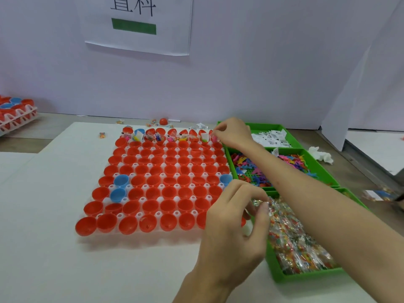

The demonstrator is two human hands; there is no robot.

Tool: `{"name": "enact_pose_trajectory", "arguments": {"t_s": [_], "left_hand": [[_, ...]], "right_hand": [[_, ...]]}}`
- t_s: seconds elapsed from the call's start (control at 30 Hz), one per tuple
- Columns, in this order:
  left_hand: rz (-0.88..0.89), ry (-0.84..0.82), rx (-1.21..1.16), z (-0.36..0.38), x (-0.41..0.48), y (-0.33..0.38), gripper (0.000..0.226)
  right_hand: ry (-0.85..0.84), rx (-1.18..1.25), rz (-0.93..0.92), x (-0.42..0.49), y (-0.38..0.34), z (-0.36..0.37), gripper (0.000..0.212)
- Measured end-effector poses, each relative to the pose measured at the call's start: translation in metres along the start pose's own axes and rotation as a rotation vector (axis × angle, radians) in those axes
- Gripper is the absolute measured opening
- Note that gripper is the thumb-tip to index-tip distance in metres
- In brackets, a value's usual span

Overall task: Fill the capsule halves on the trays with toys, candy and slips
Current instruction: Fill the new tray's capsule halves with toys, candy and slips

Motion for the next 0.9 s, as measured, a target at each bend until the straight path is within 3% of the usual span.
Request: {"name": "enact_pose_trajectory", "arguments": {"t_s": [0.13, 0.27, 0.3, 0.57, 0.7, 0.9], "left_hand": [[0.018, -0.185, 0.074, 0.015, -0.006, 0.001, 0.012], [0.087, -0.262, 0.156, 0.023, -0.011, 0.003, 0.015], [0.092, -0.273, 0.162, 0.024, -0.011, 0.003, 0.016], [0.091, -0.643, 0.299, 0.055, -0.029, -0.006, 0.026], [0.099, -0.684, 0.342, 0.060, -0.034, -0.010, 0.027], [0.073, -0.678, 0.319, 0.059, -0.031, -0.009, 0.019]], "right_hand": [[0.053, 0.147, 0.093, 0.006, 0.027, -0.023, 0.026], [-0.087, -0.220, 0.336, -0.003, 0.082, -0.027, 0.008], [-0.135, -0.281, 0.384, -0.008, 0.092, -0.025, 0.014], [-0.018, -0.208, 0.421, -0.014, 0.116, -0.039, 0.008], [0.050, -0.192, 0.412, -0.009, 0.127, -0.045, 0.043], [0.047, -0.164, 0.316, -0.021, 0.130, -0.053, 0.055]]}}
Point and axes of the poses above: each hand's wrist, its own x-axis towards the middle knuckle, its own z-axis out of the palm, y = z × x, the point moved 7 cm from there along x, towards the middle knuckle, and after that the axes turned 9 degrees about -x, right-handed, at the moved point
